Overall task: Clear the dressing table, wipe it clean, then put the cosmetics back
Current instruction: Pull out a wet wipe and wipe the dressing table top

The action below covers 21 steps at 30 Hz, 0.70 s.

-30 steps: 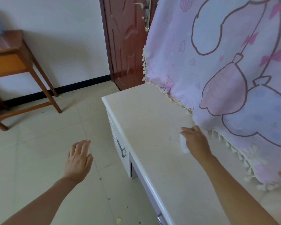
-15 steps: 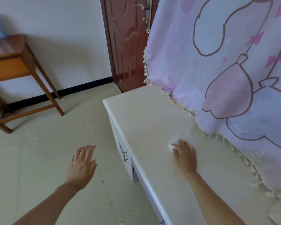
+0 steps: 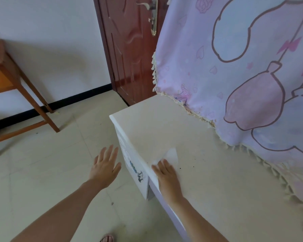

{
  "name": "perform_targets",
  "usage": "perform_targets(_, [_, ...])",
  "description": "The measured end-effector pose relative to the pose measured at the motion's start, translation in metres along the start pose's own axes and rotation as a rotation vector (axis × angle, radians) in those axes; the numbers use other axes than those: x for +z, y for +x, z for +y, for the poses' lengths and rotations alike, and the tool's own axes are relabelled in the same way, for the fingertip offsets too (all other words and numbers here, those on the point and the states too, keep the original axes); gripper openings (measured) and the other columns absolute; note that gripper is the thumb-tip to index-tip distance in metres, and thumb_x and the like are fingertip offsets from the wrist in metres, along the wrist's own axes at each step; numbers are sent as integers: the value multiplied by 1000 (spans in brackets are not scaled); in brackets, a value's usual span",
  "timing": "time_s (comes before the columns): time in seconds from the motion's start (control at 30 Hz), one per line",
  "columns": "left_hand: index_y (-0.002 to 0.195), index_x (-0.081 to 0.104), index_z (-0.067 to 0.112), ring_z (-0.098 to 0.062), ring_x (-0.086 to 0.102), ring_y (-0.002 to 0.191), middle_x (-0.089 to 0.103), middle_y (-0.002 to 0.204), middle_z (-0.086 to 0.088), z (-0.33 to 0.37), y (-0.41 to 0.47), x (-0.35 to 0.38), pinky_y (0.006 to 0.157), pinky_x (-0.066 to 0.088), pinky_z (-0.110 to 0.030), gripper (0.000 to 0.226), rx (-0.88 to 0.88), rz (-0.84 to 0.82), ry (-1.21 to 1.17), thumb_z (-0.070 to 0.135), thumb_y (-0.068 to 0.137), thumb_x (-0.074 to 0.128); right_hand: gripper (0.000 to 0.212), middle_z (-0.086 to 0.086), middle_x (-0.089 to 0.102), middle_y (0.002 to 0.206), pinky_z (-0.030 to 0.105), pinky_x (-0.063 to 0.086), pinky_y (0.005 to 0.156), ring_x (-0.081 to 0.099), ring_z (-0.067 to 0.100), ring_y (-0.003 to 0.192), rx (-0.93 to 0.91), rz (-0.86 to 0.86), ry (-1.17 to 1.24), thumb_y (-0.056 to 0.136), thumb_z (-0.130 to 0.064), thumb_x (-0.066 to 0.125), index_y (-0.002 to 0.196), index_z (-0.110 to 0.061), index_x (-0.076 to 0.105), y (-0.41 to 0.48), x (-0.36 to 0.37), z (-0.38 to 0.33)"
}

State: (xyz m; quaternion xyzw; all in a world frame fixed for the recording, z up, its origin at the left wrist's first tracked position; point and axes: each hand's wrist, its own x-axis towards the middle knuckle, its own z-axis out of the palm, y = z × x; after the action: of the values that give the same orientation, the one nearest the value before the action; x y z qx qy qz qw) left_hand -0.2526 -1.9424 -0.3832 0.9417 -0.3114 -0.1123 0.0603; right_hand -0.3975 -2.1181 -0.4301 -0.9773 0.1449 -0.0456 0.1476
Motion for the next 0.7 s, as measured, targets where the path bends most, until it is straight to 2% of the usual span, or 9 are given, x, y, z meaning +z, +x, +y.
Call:
perform_targets(0.1, [147, -3, 19, -22, -6, 144, -7, 156, -1, -6, 45, -1, 115, 5, -38, 75, 111, -10, 17, 58, 84, 3, 68, 0, 67, 107, 33, 54, 78, 64, 25, 105, 55, 40, -57, 52, -7, 79, 109, -26, 46, 12, 6, -7])
perform_targets(0.17, [147, -4, 19, -22, -6, 144, -9, 156, -1, -12, 74, -2, 116, 5, -38, 92, 208, -22, 35, 63, 67, -13, 42, -1, 67, 107, 30, 53, 79, 63, 23, 106, 131, 69, -89, 72, -15, 55, 111, -29, 46, 27, 10, -16])
perform_targets(0.27, [147, 9, 14, -28, 7, 143, 5, 156, -6, -26, 116, -7, 114, 15, -43, 108, 310, -61, 51, 72, 64, -29, 38, -3, 66, 103, 29, 54, 78, 63, 22, 106, 280, 48, -91, 76, -18, 33, 110, -31, 45, 55, 14, -33])
perform_targets(0.33, [138, 38, 6, -36, 38, 131, 35, 146, -14, -40, 144, -9, 100, 38, -49, 99, 350, -64, 123, 63, 81, -20, 37, -3, 66, 102, 29, 54, 78, 63, 23, 106, 334, 48, -118, 76, -17, 38, 110, -30, 46, 74, 13, -43])
perform_targets(0.4, [127, 52, 3, -38, 52, 118, 51, 134, -17, -53, 166, -12, 88, 47, -50, 87, 336, -113, 120, 55, 91, -8, 43, -1, 66, 101, 31, 54, 77, 64, 25, 105, 349, 88, -119, 72, -15, 60, 110, -30, 48, 97, 17, -52])
perform_targets(0.47, [132, 47, 3, -38, 46, 125, 45, 139, -17, -66, 181, -14, 94, 43, -51, 89, 346, -94, 125, 57, 89, -10, 62, 2, 66, 104, 35, 53, 79, 63, 27, 106, 409, 55, -76, 57, -13, 80, 110, -29, 52, 126, 15, -65])
perform_targets(0.57, [144, 23, 9, -31, 21, 140, 21, 152, -11, -87, 199, -14, 110, 24, -48, 102, 372, -76, 116, 68, 75, -23, 64, 7, 59, 123, 40, 45, 95, 51, 30, 122, 426, 41, -23, 59, -9, 79, 117, -28, 58, 169, 18, -87])
perform_targets(0.63, [143, 27, 7, -31, 27, 138, 25, 151, -12, -95, 205, -12, 107, 29, -50, 100, 398, -76, 137, 66, 78, -22, 67, 6, 65, 114, 38, 50, 87, 58, 27, 114, 451, 54, -73, 48, -11, 83, 109, -31, 63, 181, 22, -93])
perform_targets(0.7, [134, 42, 2, -34, 44, 127, 44, 139, -18, -95, 207, -10, 94, 43, -53, 84, 396, -104, 142, 56, 91, -6, 67, 7, 68, 108, 39, 54, 79, 63, 27, 106, 513, 56, -98, 44, -13, 82, 106, -30, 63, 171, 28, -91])
